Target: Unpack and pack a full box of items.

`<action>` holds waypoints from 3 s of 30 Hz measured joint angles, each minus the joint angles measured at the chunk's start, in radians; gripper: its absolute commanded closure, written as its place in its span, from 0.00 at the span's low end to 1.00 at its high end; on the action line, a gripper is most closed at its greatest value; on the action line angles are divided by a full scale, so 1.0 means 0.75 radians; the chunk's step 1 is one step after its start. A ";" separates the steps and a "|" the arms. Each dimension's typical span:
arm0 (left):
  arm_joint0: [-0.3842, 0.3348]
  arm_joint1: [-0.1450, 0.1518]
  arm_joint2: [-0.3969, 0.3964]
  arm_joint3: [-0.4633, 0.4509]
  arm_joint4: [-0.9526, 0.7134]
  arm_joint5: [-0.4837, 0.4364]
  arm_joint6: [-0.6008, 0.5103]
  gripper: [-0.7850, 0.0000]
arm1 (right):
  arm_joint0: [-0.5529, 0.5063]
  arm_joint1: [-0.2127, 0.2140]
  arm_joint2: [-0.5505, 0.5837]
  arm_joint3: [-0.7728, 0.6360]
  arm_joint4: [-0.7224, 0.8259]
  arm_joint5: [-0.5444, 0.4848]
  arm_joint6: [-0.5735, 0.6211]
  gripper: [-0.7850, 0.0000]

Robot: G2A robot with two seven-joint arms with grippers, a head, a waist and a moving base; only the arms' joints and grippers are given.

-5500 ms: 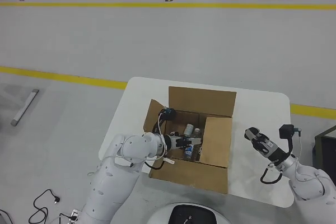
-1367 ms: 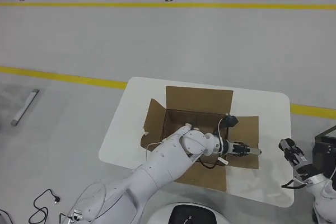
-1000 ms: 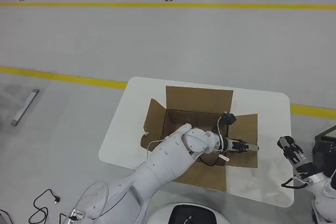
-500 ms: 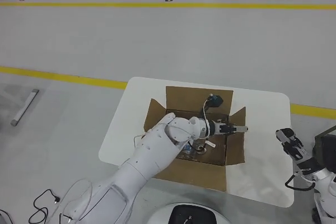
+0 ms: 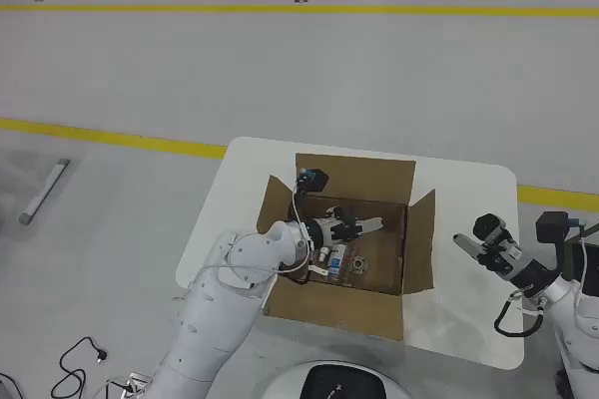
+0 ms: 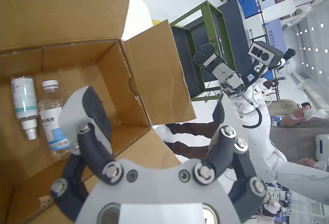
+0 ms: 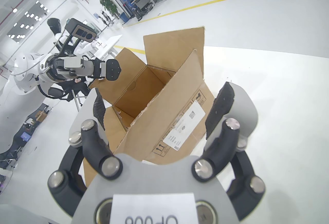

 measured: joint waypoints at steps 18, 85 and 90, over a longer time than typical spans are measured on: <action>0.100 0.056 -0.165 -0.171 0.002 0.036 0.079 0.00 | 0.289 -0.010 -0.358 -0.069 -0.427 0.106 0.076 1.00; -0.516 -0.160 0.743 0.945 0.317 0.207 0.086 0.00 | -0.009 -0.016 0.001 0.287 -0.412 0.144 -0.630 1.00; -0.516 -0.160 0.743 0.944 0.316 0.207 0.086 0.00 | -0.009 -0.016 0.001 0.286 -0.413 0.143 -0.630 1.00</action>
